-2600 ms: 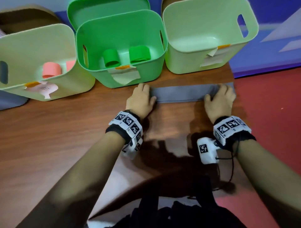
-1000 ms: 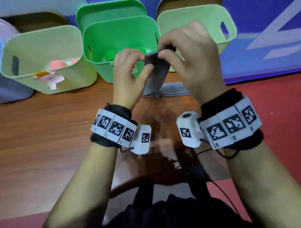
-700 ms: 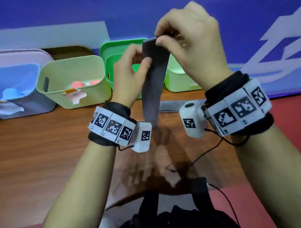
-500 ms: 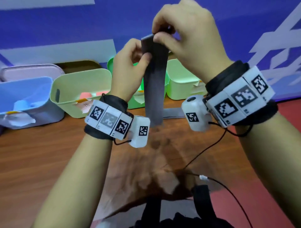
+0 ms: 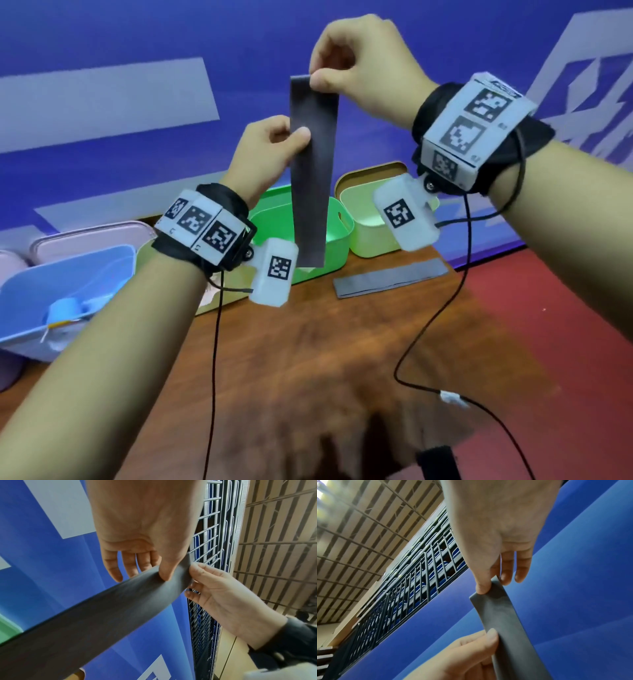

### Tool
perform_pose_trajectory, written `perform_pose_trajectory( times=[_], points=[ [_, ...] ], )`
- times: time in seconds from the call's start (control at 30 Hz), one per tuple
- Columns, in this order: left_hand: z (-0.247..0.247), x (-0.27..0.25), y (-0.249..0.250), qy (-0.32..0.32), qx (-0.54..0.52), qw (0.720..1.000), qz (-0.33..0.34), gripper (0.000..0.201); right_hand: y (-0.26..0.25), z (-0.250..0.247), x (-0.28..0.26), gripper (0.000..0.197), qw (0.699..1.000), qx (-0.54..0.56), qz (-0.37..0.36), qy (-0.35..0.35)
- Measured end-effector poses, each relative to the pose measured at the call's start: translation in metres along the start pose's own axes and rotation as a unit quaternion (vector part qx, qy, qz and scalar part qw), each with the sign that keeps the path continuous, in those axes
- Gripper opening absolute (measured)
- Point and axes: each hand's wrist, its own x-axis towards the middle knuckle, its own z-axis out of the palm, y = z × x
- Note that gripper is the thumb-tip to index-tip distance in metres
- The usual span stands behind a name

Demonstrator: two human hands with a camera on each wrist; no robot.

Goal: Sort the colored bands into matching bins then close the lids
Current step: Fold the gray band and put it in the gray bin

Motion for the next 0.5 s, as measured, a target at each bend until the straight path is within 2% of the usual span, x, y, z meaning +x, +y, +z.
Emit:
perform_pose_trajectory(
  times=[0.1, 0.17, 0.3, 0.4, 0.5],
  points=[
    [-0.012, 0.004, 0.007, -0.004, -0.010, 1.000, -0.001, 0.020, -0.007, -0.002, 0.012, 0.013, 1.000, -0.016, 0.002, -0.006],
    [-0.020, 0.007, 0.008, -0.012, -0.026, 1.000, -0.008, 0.016, -0.010, 0.000, 0.018, 0.015, 1.000, -0.013, 0.011, -0.002],
    [-0.026, 0.012, 0.009, -0.065, 0.023, 0.997, -0.036, 0.013, -0.011, -0.001, 0.027, 0.014, 0.999, -0.002, 0.040, 0.022],
    [-0.028, 0.015, 0.012, -0.087, 0.043, 0.994, -0.050, 0.018, -0.010, -0.007, 0.028, 0.006, 0.999, 0.025, 0.038, 0.027],
    [-0.031, 0.016, 0.022, -0.086, 0.012, 0.995, -0.057, 0.027, -0.008, -0.012, 0.025, 0.005, 0.997, 0.068, 0.018, 0.041]
  ],
)
